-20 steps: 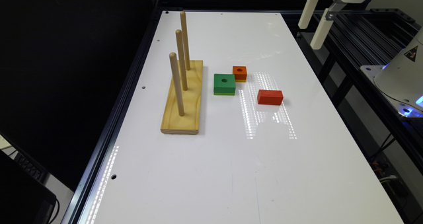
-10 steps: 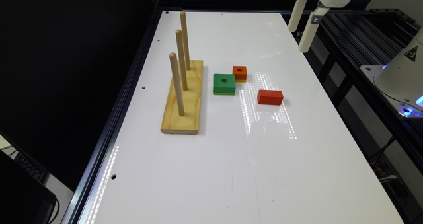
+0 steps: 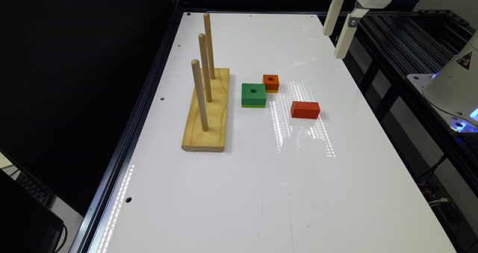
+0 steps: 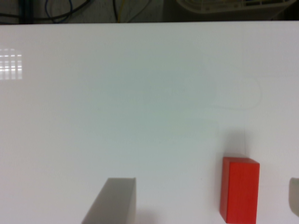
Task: Pick up green block.
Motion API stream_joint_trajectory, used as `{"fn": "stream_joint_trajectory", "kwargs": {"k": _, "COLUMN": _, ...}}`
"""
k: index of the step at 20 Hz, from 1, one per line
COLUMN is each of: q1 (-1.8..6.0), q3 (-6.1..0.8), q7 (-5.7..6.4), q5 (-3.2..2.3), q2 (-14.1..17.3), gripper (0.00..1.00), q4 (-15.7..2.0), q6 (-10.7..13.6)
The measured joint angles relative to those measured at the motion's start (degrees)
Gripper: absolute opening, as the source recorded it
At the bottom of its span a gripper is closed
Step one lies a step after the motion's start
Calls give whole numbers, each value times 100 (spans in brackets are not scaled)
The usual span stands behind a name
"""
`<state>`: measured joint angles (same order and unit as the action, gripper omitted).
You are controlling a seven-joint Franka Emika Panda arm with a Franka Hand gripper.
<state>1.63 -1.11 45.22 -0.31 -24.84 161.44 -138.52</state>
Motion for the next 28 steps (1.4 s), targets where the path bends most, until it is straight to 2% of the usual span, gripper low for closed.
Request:
{"fn": "stream_joint_trajectory", "kwargs": {"k": 7, "q1": 47, "q3": -1, "q7": -6, "q5": -10, "q2": 186, "gripper": 100, "q4": -207, "q6": -1}}
{"fn": "stream_joint_trajectory", "kwargs": {"k": 10, "q1": 48, "q3": -1, "q7": -6, "q5": -11, "q2": 410, "gripper": 100, "q4": -420, "q6": -9}}
{"fn": "stream_joint_trajectory", "kwargs": {"k": 14, "q1": 49, "q3": -1, "q7": -6, "q5": -12, "q2": 879, "gripper": 100, "q4": -839, "q6": -34}}
{"fn": "stream_joint_trajectory", "kwargs": {"k": 21, "q1": 50, "q3": -1, "q7": -6, "q5": -13, "q2": 1508, "gripper": 100, "q4": -1379, "q6": -49}}
{"fn": "stream_joint_trajectory", "kwargs": {"k": 24, "q1": 50, "q3": -1, "q7": -6, "q5": -13, "q2": 1625, "gripper": 100, "q4": -1475, "q6": -49}}
{"fn": "stream_joint_trajectory", "kwargs": {"k": 28, "q1": 50, "q3": -1, "q7": -6, "q5": -13, "q2": 1642, "gripper": 100, "q4": -1490, "q6": -49}}
